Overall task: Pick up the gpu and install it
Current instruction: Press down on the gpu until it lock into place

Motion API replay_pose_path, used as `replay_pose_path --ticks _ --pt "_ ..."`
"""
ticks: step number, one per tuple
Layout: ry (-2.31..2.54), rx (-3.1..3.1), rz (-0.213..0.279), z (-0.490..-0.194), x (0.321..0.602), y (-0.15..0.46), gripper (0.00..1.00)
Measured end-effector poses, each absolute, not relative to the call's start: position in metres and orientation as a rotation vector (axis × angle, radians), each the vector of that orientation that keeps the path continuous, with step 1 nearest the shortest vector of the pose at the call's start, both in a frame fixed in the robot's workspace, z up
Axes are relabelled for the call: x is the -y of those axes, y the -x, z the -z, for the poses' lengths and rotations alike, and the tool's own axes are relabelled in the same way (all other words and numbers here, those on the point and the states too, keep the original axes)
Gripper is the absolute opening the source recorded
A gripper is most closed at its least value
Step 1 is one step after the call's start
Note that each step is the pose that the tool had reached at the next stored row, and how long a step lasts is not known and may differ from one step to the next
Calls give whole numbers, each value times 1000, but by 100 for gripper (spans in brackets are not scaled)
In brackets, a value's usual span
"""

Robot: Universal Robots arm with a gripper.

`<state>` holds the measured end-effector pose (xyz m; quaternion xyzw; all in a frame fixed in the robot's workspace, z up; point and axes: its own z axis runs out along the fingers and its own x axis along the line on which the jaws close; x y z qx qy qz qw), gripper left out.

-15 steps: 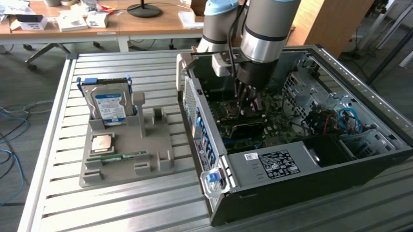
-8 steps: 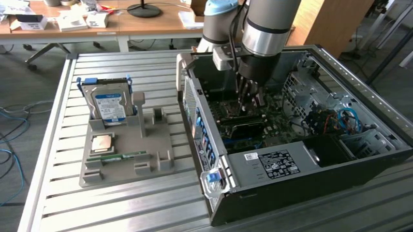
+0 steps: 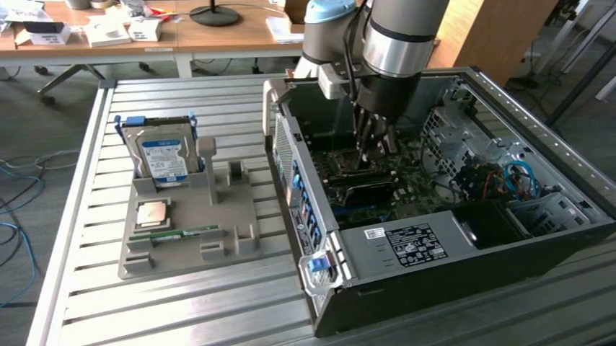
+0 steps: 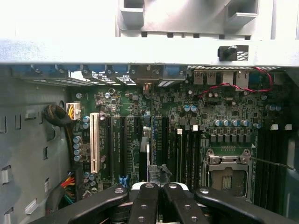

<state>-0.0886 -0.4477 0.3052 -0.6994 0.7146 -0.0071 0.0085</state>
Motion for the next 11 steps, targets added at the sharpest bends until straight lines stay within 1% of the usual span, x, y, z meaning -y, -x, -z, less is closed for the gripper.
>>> replay_pose_path --ticks 11 --pt "2186 -2233 22 -305 448 85 11"
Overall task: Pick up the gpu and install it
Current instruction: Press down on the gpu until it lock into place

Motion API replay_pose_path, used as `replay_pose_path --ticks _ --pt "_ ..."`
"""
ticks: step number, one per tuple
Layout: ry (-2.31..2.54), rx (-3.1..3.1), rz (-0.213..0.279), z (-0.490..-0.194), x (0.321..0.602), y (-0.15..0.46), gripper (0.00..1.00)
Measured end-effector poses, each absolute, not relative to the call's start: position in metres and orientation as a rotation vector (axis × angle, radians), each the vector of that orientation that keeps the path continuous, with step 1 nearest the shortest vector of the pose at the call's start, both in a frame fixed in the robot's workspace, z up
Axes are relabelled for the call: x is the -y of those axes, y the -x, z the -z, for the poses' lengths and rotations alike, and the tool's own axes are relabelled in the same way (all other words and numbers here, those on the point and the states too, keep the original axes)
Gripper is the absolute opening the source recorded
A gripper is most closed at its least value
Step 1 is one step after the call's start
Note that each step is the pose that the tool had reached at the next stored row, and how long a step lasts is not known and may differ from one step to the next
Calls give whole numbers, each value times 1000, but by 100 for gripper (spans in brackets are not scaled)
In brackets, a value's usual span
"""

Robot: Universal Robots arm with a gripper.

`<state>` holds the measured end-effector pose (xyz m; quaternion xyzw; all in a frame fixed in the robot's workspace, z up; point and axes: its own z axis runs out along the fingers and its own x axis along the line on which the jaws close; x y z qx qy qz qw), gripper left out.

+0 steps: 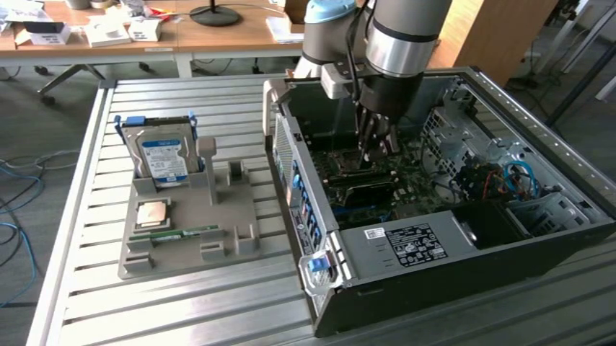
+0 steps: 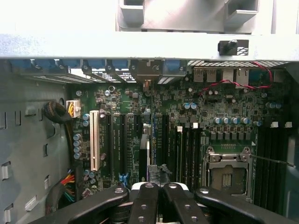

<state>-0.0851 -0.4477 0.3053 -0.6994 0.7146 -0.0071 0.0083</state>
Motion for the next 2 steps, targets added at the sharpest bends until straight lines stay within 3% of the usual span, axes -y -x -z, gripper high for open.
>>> replay_pose_path --ticks 2 --pt "2186 -2233 22 -305 448 85 11"
